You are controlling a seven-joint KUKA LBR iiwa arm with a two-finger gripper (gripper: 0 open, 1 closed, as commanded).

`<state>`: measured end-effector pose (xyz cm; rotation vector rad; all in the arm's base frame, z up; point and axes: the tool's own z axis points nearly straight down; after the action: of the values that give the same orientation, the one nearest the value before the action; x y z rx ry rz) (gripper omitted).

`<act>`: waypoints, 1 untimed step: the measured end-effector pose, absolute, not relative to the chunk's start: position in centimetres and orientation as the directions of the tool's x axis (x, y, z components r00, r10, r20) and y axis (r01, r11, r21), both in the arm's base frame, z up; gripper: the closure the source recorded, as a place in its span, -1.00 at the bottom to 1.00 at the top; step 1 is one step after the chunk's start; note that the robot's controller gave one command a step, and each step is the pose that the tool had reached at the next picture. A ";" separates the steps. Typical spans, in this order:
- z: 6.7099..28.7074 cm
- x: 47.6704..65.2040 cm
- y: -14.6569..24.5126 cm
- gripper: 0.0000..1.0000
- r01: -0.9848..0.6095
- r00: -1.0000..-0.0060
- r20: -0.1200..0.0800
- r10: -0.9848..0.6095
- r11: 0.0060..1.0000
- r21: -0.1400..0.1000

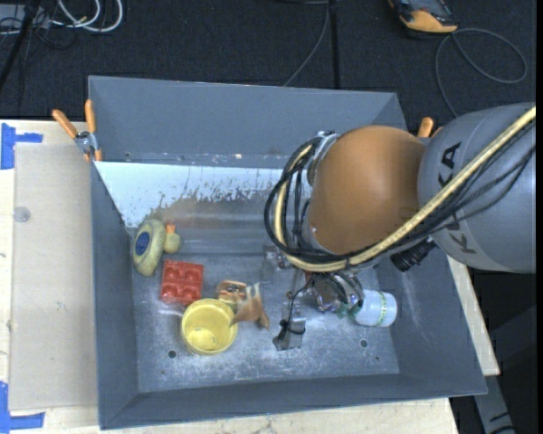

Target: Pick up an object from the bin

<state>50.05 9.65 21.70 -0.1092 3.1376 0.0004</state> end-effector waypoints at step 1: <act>16.9 53.6 11.7 -1.00 -0.138 -0.990 -0.006 -0.138 0.990 0.001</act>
Offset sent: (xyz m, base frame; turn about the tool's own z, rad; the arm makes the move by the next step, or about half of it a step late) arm -0.0097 0.0221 -0.0925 -0.1961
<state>53.59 11.65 16.86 -0.2169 3.1282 0.0016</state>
